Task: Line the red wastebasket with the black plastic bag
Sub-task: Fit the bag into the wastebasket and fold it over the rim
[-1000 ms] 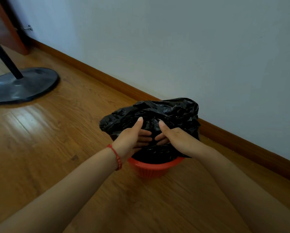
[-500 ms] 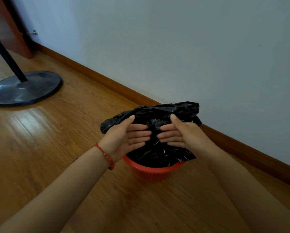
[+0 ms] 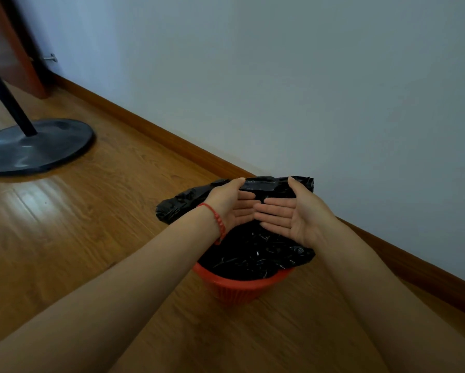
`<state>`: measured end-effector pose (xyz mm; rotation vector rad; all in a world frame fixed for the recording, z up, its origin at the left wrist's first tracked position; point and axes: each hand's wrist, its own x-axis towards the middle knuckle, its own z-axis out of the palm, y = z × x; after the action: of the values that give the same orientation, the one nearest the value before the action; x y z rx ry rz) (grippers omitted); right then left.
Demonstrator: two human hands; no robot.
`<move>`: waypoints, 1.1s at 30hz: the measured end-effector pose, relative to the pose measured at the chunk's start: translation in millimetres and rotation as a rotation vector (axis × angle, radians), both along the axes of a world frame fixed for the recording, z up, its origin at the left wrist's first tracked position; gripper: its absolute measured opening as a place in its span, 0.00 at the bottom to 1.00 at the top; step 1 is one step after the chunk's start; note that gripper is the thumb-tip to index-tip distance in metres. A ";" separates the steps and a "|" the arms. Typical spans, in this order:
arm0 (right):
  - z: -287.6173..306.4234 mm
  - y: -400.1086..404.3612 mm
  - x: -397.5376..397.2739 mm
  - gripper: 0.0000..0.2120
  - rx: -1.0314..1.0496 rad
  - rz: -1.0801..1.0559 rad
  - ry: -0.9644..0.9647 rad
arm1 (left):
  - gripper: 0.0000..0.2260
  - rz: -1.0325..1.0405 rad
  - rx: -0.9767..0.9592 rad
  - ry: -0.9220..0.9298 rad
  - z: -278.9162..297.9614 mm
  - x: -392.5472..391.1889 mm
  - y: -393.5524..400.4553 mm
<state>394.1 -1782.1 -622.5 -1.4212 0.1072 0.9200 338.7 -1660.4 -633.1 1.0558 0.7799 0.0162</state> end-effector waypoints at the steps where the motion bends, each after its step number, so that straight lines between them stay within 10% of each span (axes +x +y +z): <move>1: -0.3 0.0 1.4 0.29 -0.006 0.000 0.003 | 0.20 -0.001 0.009 0.021 -2.0 4.6 -1.9; 13: -7.7 -3.1 3.2 0.20 -0.059 -0.006 -0.097 | 0.13 0.054 0.097 0.091 -16.9 33.5 -8.4; 33: -7.5 -28.9 -34.2 0.12 -0.019 -0.049 -0.361 | 0.03 0.270 -0.061 -0.349 -1.2 -35.8 -50.7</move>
<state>359.9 -1811.0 -630.0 -1.5730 -0.1204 0.6118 302.9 -1711.1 -634.3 0.8532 0.5947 0.3952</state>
